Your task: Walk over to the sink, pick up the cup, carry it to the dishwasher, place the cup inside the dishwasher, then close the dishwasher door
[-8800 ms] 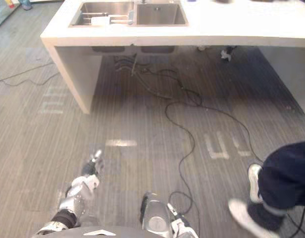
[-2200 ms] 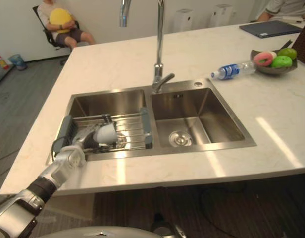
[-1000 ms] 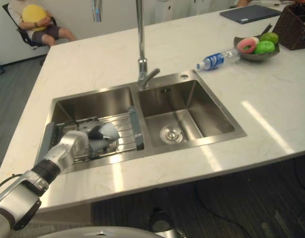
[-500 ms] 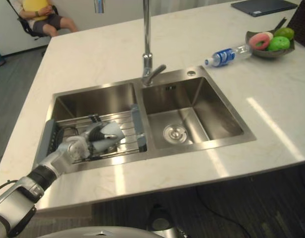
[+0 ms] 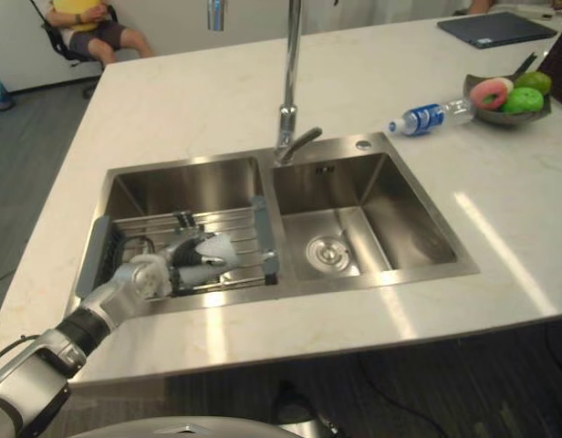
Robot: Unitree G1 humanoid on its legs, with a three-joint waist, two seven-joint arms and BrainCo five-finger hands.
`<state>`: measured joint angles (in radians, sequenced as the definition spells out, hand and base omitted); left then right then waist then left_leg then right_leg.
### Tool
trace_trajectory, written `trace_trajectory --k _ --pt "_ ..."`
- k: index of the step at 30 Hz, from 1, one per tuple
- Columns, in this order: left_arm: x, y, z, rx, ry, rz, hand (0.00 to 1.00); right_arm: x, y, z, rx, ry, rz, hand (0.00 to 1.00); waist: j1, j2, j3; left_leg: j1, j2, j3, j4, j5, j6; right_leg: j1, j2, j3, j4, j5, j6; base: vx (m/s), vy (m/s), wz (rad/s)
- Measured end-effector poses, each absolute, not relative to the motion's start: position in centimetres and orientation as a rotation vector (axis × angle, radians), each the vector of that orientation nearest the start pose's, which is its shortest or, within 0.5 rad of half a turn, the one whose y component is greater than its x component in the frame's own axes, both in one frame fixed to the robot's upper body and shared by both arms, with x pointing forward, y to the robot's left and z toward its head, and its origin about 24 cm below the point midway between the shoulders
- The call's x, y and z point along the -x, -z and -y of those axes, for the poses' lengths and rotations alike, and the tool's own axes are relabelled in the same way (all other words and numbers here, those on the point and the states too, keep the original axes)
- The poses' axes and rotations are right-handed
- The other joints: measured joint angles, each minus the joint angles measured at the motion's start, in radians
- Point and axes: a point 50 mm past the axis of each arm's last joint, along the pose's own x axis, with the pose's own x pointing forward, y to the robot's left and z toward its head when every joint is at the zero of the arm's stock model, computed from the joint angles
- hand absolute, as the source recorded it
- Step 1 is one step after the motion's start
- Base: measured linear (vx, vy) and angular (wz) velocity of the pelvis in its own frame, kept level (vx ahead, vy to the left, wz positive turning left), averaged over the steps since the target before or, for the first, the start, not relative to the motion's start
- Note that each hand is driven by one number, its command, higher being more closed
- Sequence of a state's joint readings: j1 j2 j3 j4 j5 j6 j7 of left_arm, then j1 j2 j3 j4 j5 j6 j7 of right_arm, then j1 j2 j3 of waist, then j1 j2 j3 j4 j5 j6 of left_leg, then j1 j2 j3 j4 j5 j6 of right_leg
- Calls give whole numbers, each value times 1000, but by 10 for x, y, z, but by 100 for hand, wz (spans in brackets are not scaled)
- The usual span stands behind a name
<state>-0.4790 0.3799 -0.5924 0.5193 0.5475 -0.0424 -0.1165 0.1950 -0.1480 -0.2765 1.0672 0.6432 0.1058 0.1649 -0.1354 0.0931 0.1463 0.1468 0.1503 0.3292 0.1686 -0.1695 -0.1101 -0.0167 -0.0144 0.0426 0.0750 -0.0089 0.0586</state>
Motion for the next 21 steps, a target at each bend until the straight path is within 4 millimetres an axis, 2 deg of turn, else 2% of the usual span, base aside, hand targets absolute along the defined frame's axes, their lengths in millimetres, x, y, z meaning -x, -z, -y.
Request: trace_trajectory --k 4,15,18,21 --pt "-312 -19 -113 -1221 635 -30 100 -37 165 229 -701 598 -1104 0 -1 -9 -7 -5 0 0 -7 0 0 11 1 1 -43 34 -1 -49 22 -5" --pt "-313 -18 -113 -1304 623 -27 100 -36 166 227 -646 593 -1111 0 -16 8 -28 -5 -1 -2 -51 -4 6 25 6 3 -111 87 1 -44 9 0" --pt "-312 -21 -119 -1242 535 7 100 -36 165 227 -614 582 -1108 0 -24 13 -30 -5 0 -2 -54 -8 10 31 6 1 -127 98 2 0 0 0" --pt "-311 -27 -131 -1097 389 37 100 -36 165 229 -601 574 -1101 0 -25 22 -36 -6 0 -3 -58 -10 10 31 6 -2 -131 100 2 -3 -3 1"
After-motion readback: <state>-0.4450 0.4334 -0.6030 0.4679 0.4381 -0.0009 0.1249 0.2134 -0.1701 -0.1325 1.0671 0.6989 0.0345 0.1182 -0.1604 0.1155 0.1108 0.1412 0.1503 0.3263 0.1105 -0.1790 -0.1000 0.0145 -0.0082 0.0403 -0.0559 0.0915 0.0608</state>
